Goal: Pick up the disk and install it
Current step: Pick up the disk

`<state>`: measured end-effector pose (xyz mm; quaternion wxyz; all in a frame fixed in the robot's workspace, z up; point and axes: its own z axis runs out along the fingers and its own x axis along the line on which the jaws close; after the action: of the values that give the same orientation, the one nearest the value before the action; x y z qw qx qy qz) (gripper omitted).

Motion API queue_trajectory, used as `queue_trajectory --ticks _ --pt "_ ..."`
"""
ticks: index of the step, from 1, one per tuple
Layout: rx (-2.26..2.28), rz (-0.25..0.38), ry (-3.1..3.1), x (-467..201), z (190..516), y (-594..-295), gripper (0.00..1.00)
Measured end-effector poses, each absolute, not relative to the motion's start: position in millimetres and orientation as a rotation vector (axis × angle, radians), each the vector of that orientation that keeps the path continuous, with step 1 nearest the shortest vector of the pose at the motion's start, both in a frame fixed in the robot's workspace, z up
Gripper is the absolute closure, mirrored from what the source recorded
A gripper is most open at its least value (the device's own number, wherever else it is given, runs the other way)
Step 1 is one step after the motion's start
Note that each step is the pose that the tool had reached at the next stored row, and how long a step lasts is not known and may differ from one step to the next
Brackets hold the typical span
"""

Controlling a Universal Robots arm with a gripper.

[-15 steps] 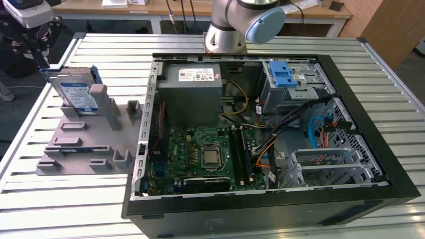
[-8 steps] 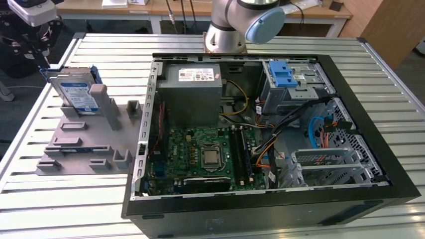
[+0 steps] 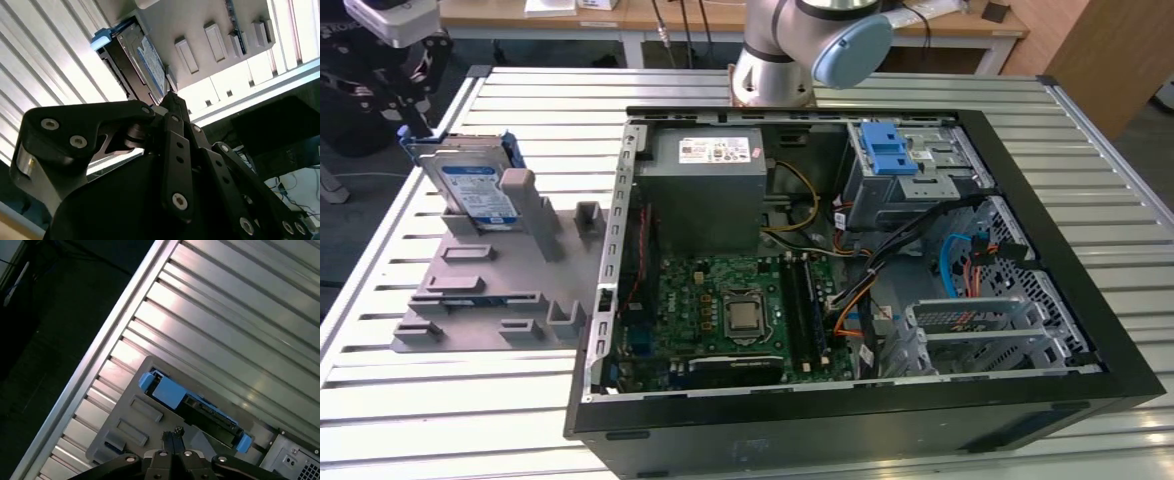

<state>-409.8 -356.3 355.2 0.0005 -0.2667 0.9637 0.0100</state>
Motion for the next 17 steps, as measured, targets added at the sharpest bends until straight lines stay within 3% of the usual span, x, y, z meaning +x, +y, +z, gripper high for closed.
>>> queue_trajectory --ticks 17 --pt "-1.293 0.031 2.866 -409.9 350.0 -356.3 0.89"
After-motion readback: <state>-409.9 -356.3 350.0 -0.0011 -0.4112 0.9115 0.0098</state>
